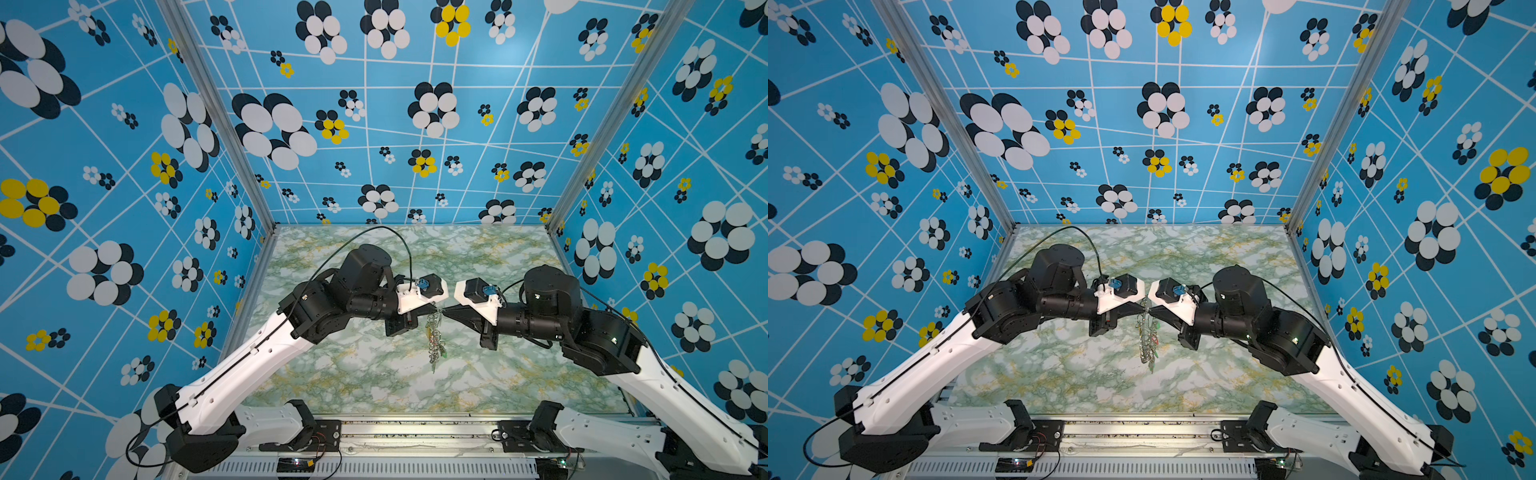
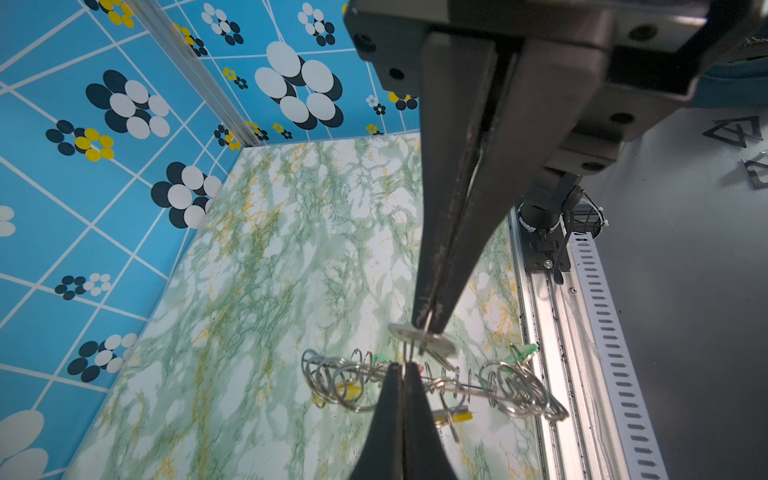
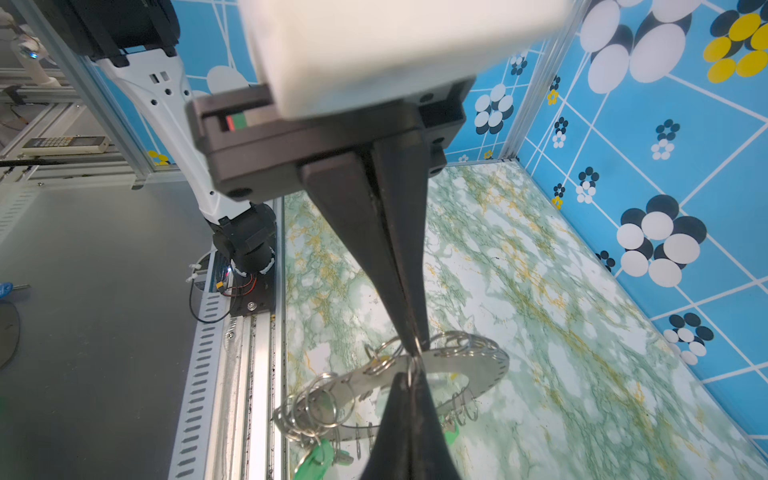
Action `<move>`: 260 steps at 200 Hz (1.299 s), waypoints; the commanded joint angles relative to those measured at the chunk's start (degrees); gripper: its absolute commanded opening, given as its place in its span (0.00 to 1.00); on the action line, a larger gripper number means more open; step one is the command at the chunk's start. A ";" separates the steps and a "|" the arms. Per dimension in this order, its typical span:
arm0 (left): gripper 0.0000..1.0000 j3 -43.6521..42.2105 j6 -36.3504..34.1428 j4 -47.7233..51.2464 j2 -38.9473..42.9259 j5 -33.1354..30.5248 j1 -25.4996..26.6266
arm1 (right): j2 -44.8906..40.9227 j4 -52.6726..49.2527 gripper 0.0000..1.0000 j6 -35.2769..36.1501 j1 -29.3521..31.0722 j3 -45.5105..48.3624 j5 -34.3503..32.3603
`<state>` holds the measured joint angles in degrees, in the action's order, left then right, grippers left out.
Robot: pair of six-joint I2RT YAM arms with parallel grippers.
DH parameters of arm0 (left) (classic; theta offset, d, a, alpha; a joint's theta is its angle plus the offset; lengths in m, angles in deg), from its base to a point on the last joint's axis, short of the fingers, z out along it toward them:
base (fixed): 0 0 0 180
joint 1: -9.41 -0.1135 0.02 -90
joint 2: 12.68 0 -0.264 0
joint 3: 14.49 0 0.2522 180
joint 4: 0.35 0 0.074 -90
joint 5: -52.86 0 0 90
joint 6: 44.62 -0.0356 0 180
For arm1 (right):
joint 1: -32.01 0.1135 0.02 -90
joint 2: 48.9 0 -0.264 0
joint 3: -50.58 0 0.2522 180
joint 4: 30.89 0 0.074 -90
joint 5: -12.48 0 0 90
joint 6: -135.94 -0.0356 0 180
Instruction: Put the keys on the keyring
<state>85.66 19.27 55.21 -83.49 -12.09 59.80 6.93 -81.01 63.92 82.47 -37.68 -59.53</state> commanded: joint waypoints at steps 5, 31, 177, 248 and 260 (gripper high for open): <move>0.00 2.62 1.14 -2.59 -0.21 0.71 0.37 | 0.26 -0.05 0.00 -0.29 -0.11 0.42 2.92; 0.00 2.90 1.41 -2.95 0.07 1.14 0.15 | 0.45 -1.38 0.00 0.17 -0.13 0.75 2.06; 0.00 2.82 1.41 -2.51 0.14 1.90 -0.11 | -1.19 0.64 0.00 0.13 -0.10 1.95 -4.16; 0.00 2.29 1.50 -2.78 0.58 1.83 -0.09 | -1.04 1.11 0.00 -0.53 -0.64 2.26 -4.66; 0.00 2.29 1.50 -2.82 0.62 1.83 -0.11 | -0.81 1.11 0.00 -0.64 -0.62 2.15 -4.08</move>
<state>86.47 20.30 55.17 -83.51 -11.78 59.80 5.82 -81.25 63.92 82.12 -36.11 -63.94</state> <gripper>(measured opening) 0.046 0.044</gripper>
